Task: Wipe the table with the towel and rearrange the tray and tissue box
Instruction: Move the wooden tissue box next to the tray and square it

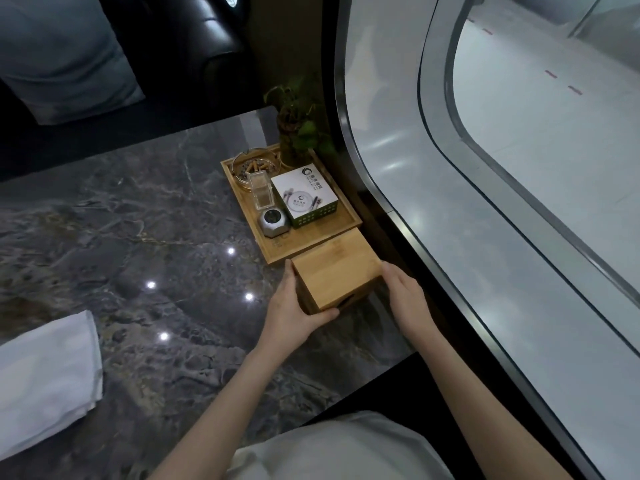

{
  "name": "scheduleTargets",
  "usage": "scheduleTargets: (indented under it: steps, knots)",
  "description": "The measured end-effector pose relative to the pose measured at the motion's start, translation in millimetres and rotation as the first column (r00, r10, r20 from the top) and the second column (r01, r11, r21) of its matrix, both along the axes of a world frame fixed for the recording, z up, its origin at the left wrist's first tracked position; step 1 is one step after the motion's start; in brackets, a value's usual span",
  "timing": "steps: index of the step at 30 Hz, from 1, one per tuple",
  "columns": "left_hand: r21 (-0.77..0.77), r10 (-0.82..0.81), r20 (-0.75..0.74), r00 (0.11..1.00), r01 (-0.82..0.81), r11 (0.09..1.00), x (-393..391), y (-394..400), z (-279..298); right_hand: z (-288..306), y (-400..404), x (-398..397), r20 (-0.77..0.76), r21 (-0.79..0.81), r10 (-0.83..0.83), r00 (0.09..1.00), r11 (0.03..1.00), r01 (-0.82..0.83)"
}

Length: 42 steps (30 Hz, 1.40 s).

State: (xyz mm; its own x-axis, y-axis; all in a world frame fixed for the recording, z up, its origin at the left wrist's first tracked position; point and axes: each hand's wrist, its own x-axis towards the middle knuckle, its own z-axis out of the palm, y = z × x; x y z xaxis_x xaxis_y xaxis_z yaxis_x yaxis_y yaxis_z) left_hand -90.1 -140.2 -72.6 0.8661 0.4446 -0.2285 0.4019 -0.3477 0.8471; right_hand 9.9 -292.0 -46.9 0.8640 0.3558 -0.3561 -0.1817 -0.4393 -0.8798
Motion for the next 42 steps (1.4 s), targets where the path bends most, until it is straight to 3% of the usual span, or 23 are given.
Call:
scheduleTargets:
  steps: [5,12,17,25,32,42]
  knots:
    - [0.016,-0.012,-0.082,0.997,0.013,1.000,-10.6,-6.9,-1.8,-8.1,-6.1,-0.6,-0.211,0.197,-0.054,0.976,0.976,0.097]
    - [-0.154,0.001,-0.025,1.000,-0.005,0.988,-17.6,-25.0,-7.2,-21.7,-0.2,-8.9,-0.299,0.237,-0.044,0.953,0.964,0.119]
    - [-0.128,0.053,0.002,0.999,-0.052,0.990,-13.3,-23.8,-0.7,-16.6,-2.9,-11.1,-0.269,0.233,-0.005,0.963,0.970,0.070]
    - [0.036,0.112,-0.013,0.994,-0.111,0.993,-2.1,-5.1,12.4,2.5,0.9,-10.1,-0.174,0.185,0.083,0.981,0.981,-0.050]
    - [-0.077,0.150,-0.153,0.977,-0.163,0.984,12.1,7.0,11.1,4.7,4.5,0.8,-0.180,0.158,0.108,0.978,0.984,-0.080]
    - [-0.079,0.106,-0.289,0.952,-0.134,0.988,38.5,18.6,21.9,-3.6,14.6,13.7,-0.276,0.152,0.042,0.960,0.988,0.001]
